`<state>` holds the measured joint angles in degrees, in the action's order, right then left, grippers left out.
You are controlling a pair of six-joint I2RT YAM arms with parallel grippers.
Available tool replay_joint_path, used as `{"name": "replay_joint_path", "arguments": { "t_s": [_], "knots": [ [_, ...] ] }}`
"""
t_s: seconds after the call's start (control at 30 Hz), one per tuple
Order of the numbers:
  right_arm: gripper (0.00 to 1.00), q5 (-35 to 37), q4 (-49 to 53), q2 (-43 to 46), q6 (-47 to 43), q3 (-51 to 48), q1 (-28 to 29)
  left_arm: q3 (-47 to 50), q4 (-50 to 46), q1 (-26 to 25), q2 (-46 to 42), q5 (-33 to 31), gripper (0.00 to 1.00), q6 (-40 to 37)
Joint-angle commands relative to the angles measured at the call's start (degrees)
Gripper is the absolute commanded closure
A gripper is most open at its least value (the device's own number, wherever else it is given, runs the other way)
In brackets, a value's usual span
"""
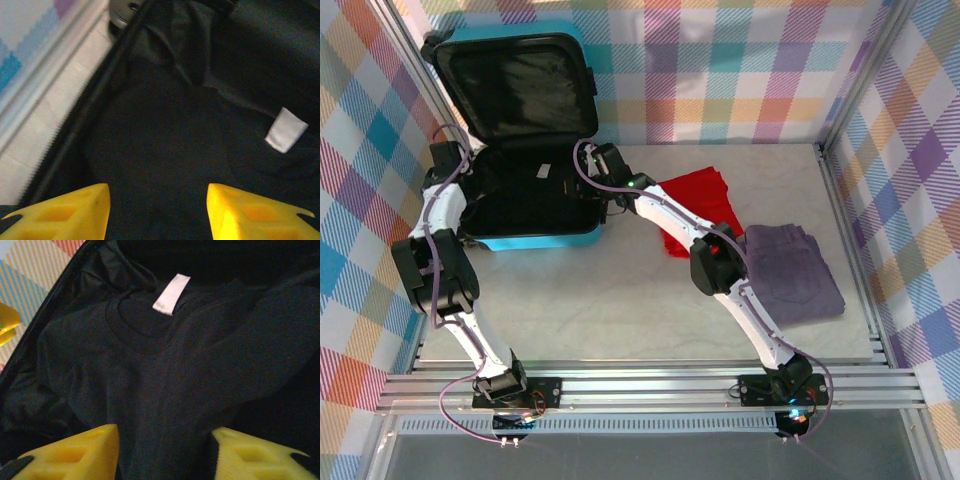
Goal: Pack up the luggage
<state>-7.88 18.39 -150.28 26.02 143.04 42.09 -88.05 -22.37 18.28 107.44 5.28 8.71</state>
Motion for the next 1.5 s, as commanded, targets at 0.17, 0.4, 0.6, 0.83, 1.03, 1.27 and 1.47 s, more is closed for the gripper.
{"name": "replay_joint_path", "arguments": {
  "t_s": [0.17, 0.4, 0.6, 0.83, 1.03, 1.27, 1.47],
  "knots": [
    [0.41, 4.63, 6.27, 4.91, -1.01, 0.77, -1.44, -3.78, -4.63, 0.77, -1.63, -3.73, 0.40, -0.80],
    [0.41, 5.86, 5.79, 11.00, -3.30, -4.80, -2.70, -4.31, -6.49, -0.88, -4.11, 2.96, 0.40, 1.78],
    [0.40, 4.42, 4.00, 18.92, -3.38, -14.09, -5.33, -5.03, -9.00, -10.49, -3.84, 2.51, 0.40, 1.27],
    [0.40, 1.91, -2.28, 30.19, -1.49, -32.61, -10.77, -5.70, -8.13, -19.34, -0.61, 5.71, 0.40, 4.76],
    [0.40, -0.44, -4.61, 37.25, -1.30, -45.29, -16.98, -9.42, -8.16, -25.17, 4.73, 3.93, 0.40, 5.86],
    [0.40, -0.79, -4.18, 42.27, -2.73, -53.91, -22.53, -11.39, -6.48, -27.03, 11.57, 2.86, 0.41, 10.06],
    [0.40, -1.44, -3.34, 44.19, -3.65, -57.24, -26.20, -12.47, -4.45, -27.42, 15.76, 2.13, 0.41, 11.65]
  ]
}}
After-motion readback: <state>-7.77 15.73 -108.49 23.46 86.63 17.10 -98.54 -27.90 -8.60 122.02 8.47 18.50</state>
